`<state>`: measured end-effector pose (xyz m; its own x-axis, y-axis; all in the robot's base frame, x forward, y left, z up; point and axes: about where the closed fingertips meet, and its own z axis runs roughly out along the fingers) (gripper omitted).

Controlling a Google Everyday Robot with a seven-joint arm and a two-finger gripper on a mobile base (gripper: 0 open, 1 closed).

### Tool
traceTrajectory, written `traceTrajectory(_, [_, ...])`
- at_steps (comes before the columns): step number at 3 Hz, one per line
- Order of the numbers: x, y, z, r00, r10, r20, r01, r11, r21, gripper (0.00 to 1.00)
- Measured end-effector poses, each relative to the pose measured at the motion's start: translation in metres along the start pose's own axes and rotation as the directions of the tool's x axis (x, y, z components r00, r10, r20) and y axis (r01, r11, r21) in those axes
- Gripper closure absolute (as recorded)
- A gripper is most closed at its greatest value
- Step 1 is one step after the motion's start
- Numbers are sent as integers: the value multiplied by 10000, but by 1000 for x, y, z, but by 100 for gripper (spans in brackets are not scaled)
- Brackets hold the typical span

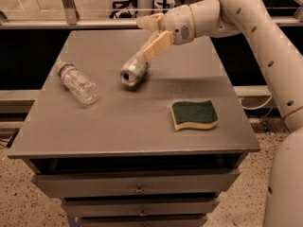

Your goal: Knock 7up can over

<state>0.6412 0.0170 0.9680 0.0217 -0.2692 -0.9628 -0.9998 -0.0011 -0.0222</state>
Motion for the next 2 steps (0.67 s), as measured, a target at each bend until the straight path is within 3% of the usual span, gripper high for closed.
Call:
traceTrajectory(1, [-3,20,4,9999,148,89,-143,9986,-516,0])
traceTrajectory(2, [2,19,-7,10000,-11,56,13,9990,-440,0])
